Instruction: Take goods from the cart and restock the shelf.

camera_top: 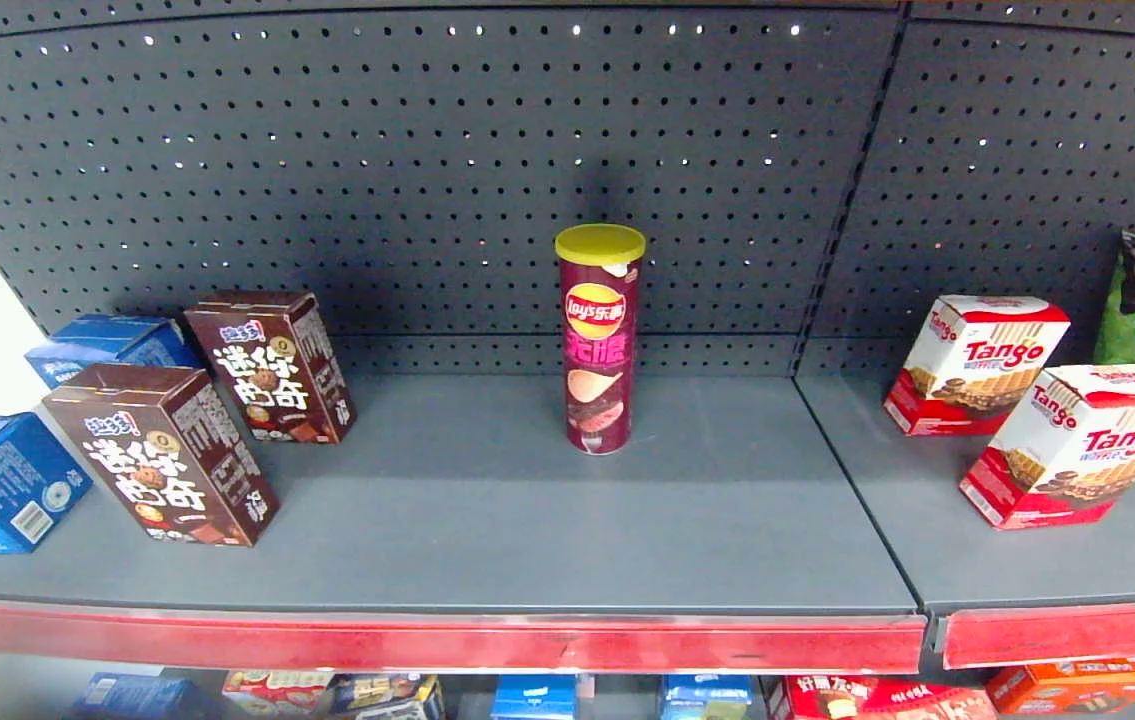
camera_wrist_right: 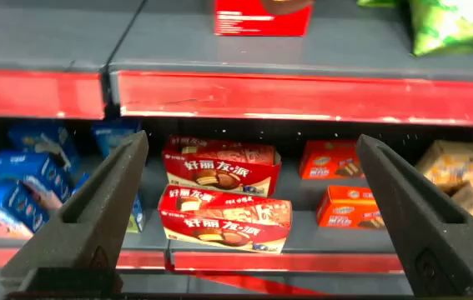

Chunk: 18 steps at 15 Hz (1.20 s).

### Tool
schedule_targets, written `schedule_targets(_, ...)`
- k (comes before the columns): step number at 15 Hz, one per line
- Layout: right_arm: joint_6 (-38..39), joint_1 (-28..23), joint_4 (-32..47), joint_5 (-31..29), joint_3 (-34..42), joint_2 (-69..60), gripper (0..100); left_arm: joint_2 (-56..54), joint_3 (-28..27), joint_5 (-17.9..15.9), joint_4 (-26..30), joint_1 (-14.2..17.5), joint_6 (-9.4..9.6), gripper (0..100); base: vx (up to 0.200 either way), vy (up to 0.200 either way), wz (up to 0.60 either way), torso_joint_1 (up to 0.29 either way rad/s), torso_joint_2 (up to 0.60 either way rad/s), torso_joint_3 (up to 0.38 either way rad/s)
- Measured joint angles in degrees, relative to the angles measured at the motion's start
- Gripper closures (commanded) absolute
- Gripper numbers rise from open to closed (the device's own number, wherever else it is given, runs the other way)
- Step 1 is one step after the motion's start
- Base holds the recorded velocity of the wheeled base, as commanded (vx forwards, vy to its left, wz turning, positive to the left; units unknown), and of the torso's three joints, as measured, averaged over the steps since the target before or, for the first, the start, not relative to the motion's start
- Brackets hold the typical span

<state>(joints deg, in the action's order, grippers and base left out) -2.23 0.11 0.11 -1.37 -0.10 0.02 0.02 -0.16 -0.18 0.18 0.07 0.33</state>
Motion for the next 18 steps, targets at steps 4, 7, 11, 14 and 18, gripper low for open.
schedule_targets(4, 1.9, 0.5, -1.2, 1.1, -6.3, 2.0, 0, 0.0, 0.0, 0.0, 0.0, 0.0, -0.01, 0, 0.0, 0.0, 0.0, 0.0, 0.0, 0.0)
schedule_targets(7, 2.0, 0.8, -7.2, 2.0, -18.3, 11.3, 0, 0.0, 0.0, 0.0, 0.0, 0.0, 0.02, 0, 0.0, 0.0, 0.0, 0.0, 0.0, 0.0)
schedule_targets(11, 0.3, 0.9, -2.3, -3.8, -44.4, 30.3, 0, 0.0, 0.0, 0.0, 0.0, 0.0, 0.0, 0, 0.0, 0.0, 0.0, 0.0, 0.0, 0.0)
schedule_targets(14, -2.0, 3.2, 10.0, -11.5, -50.6, 33.5, 0, 0.0, 0.0, 0.0, 0.0, 0.0, 0.02, 0, 0.0, 0.0, 0.0, 0.0, 0.0, 0.0)
schedule_targets(18, -7.9, -4.6, 34.9, -13.3, -53.2, 29.8, 0, 0.0, 0.0, 0.0, 0.0, 0.0, 0.0, 0, 0.0, 0.0, 0.0, 0.0, 0.0, 0.0)
